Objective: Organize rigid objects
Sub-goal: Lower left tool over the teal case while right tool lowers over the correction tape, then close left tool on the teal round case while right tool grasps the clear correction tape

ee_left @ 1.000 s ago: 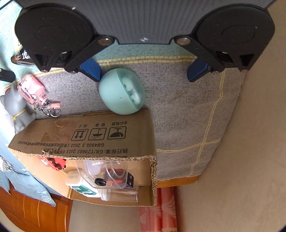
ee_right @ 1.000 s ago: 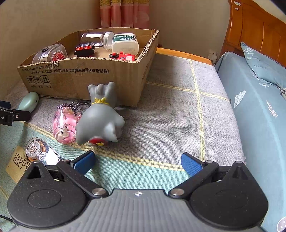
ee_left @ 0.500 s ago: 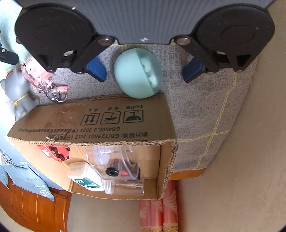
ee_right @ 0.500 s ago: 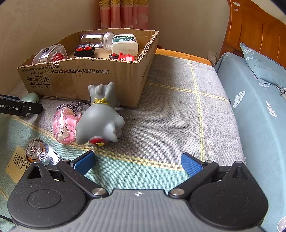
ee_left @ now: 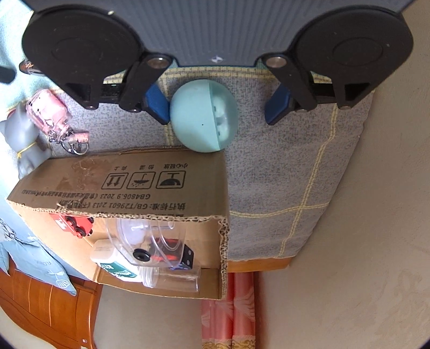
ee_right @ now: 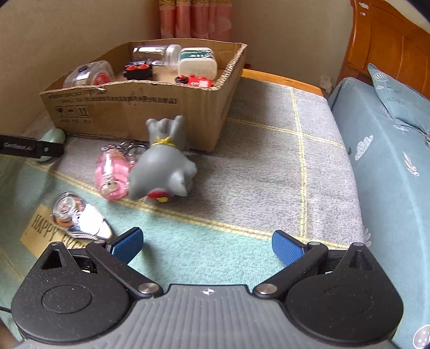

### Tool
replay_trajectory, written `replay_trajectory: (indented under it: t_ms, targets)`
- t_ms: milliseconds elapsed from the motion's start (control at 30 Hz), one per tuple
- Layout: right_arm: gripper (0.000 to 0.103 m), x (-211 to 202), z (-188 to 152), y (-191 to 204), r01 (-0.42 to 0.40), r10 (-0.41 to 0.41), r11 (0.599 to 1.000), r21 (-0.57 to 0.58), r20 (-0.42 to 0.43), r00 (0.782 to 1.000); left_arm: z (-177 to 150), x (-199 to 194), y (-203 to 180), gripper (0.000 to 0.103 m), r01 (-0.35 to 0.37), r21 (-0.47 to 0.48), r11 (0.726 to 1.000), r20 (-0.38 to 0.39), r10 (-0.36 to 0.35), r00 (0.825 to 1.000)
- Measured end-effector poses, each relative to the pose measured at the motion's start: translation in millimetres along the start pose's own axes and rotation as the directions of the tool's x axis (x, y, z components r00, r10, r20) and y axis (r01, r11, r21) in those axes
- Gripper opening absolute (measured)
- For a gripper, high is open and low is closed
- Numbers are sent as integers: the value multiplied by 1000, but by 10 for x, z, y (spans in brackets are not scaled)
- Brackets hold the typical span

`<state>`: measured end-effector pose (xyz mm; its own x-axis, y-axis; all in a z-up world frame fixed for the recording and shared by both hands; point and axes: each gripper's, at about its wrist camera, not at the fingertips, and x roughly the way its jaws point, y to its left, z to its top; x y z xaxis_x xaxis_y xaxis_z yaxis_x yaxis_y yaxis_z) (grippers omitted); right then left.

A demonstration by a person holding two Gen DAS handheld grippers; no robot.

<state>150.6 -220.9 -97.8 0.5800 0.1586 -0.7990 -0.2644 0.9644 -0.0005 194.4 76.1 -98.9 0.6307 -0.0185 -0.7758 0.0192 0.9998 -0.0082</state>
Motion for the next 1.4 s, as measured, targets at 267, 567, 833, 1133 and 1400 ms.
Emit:
replay_trajectory:
  t_ms: [267, 567, 833, 1133, 1400]
  targets:
    - [103, 81, -1, 257, -5, 4, 999, -40, -16, 1000, 1, -10, 3, 77, 12, 10, 1000, 3, -12, 1000]
    - [103, -16, -37, 491, -117, 118, 989, -93, 4, 993, 0, -11, 14, 75, 23, 16, 1000, 2, -23, 1000]
    - [103, 89, -60, 926, -110, 118, 978, -176, 34, 992, -3, -12, 19, 75, 26, 19, 999, 3, -26, 1000]
    - [97, 156, 53, 1129, -110, 120, 978, -179, 46, 992, 47, -9, -2, 70, 40, -17, 999, 1, -40, 999]
    - [91, 114, 46, 1121, -113, 125, 974, -195, 54, 991, 53, -48, -60, 52, 50, 41, 998, 23, -51, 998]
